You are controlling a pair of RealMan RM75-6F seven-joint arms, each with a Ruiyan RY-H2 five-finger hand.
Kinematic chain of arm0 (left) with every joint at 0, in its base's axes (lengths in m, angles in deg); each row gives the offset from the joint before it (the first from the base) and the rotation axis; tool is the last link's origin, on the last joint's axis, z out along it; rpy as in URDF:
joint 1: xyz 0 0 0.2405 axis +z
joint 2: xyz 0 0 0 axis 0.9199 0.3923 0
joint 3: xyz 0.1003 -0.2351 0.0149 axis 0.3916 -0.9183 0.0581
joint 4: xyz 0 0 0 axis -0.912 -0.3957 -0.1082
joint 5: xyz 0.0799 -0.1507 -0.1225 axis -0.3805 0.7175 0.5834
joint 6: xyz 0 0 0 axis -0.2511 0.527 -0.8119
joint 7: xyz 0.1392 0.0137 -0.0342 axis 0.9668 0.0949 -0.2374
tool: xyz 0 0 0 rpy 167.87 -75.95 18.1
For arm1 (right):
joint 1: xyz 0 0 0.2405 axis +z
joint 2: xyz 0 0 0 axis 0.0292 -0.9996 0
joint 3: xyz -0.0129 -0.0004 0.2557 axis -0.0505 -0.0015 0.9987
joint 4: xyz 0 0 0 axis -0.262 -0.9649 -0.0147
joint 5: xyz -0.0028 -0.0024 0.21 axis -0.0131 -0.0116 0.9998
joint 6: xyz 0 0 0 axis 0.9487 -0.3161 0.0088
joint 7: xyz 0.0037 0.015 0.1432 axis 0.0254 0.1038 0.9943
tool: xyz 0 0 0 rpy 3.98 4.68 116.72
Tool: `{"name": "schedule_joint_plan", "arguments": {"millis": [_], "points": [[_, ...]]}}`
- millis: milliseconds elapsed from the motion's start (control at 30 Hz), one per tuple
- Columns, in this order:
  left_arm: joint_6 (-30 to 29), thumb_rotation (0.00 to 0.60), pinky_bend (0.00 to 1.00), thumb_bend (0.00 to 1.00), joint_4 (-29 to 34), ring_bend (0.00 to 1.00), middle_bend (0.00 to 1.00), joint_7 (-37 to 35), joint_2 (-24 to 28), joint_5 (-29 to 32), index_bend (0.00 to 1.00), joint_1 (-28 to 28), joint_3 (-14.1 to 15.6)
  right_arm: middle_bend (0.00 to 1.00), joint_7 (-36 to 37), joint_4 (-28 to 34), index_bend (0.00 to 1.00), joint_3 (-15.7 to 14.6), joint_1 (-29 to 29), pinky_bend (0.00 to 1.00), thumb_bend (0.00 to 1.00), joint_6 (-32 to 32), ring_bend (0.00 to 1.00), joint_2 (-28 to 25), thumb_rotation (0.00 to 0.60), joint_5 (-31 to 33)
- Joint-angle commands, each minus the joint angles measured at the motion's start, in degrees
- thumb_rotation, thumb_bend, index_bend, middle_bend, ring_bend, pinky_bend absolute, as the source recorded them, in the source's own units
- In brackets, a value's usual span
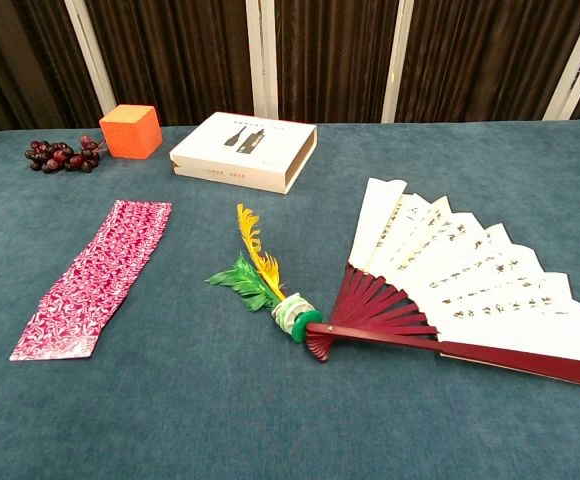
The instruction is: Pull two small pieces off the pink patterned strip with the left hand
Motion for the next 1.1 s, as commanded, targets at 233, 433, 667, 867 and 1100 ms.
{"name": "schedule_joint_plan", "arguments": {"millis": [233, 433, 667, 867, 1100], "points": [[0.1, 0.6, 0.12, 0.32, 0.0, 0.0, 0.06, 0.2, 0.0, -0.1, 0.12, 0.1, 0.2, 0.09, 0.0, 0.2, 0.01, 0.0, -0.1, 0.23, 0.43, -0.2, 0.16, -0.1, 0.6, -0.2], [-0.6, 0.6, 0.12, 0.32, 0.0, 0.0, 0.06, 0.4, -0.2, -0.8, 0.12, 0.3, 0.4, 0.09, -0.2, 0.3, 0.01, -0.2, 0.1, 0.23, 0.43, 0.1, 0.16, -0.1, 0.6, -0.5], [-0.1, 0.6, 0.12, 0.32, -0.1, 0.01, 0.08, 0.4, -0.3, -0.9, 0.12, 0.1, 0.5, 0.09, -0.3, 0.3, 0.01, -0.1, 0.3, 0.23, 0.43, 0.6, 0.16, -0.1, 0.6, -0.1], [0.1, 0.6, 0.19, 0.32, -0.2, 0.11, 0.18, 1.0, -1.0, -1.0, 0.12, -0.3, 0.2, 0.09, -0.8, 0.3, 0.01, -0.3, 0.4, 0.23, 0.43, 1.1, 0.16, 0.1, 0.6, -0.1], [1.3, 0.6, 0.6, 0.47, -2.4, 0.54, 0.64, 0.0, -2.0, -4.7, 0.12, -2.1, 1.0, 0.09, -0.8, 0.2, 0.01, -0.3, 0.7, 0.23, 0.43, 2.1, 0.16, 0.3, 0.6, 0.7]]}}
